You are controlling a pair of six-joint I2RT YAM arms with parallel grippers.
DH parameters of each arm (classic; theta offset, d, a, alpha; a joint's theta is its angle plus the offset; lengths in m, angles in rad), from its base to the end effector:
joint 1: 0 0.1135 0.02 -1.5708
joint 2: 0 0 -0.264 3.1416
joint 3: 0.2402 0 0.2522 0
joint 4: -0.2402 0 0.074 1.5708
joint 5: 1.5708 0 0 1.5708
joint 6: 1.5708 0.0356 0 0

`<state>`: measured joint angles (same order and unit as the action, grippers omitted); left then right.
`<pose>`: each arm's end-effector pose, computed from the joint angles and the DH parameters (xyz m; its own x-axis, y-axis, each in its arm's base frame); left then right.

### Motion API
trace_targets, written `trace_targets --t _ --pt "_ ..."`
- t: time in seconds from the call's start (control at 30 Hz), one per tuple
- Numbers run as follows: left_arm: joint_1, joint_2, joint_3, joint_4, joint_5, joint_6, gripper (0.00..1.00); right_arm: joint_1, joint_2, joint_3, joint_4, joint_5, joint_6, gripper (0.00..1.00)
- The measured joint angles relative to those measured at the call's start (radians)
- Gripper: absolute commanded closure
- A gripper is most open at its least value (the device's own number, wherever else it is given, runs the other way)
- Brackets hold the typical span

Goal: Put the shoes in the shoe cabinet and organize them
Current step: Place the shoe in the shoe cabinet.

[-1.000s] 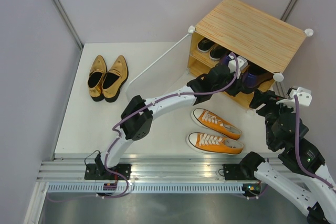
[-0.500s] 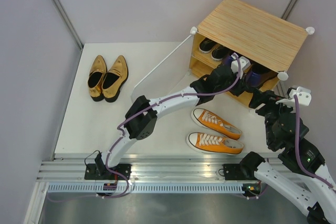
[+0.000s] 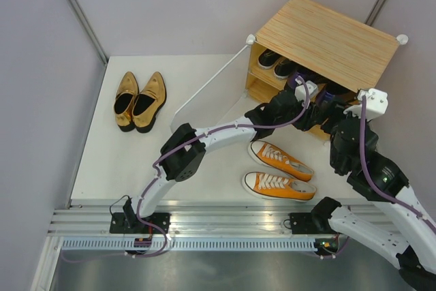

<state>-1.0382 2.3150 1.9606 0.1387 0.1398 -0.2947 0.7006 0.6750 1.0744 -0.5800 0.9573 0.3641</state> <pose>0.2781 -0.4816 0.2556 -0.3718 0.0645 -0.9261 0.8509 0.4225 -0.3123 0.1022 0.0481 0.4120 -0.0415 0.2332 -0.9715 0.2767 0.9370 0.2131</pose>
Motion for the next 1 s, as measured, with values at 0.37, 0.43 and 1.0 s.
trace_targets --t 0.37,0.43,1.0 --pt "0.005 -0.168 -0.312 0.095 0.08 0.001 0.49 -0.016 0.143 0.175 -0.012 0.058 0.007 0.28" --pt "0.005 -0.221 -0.365 0.122 0.092 0.003 0.49 -0.045 0.169 0.19 -0.019 0.037 0.003 0.25" --pt "0.005 -0.603 -0.722 0.216 0.072 0.081 0.48 -0.558 0.498 0.465 -0.085 -0.399 -0.06 0.29"
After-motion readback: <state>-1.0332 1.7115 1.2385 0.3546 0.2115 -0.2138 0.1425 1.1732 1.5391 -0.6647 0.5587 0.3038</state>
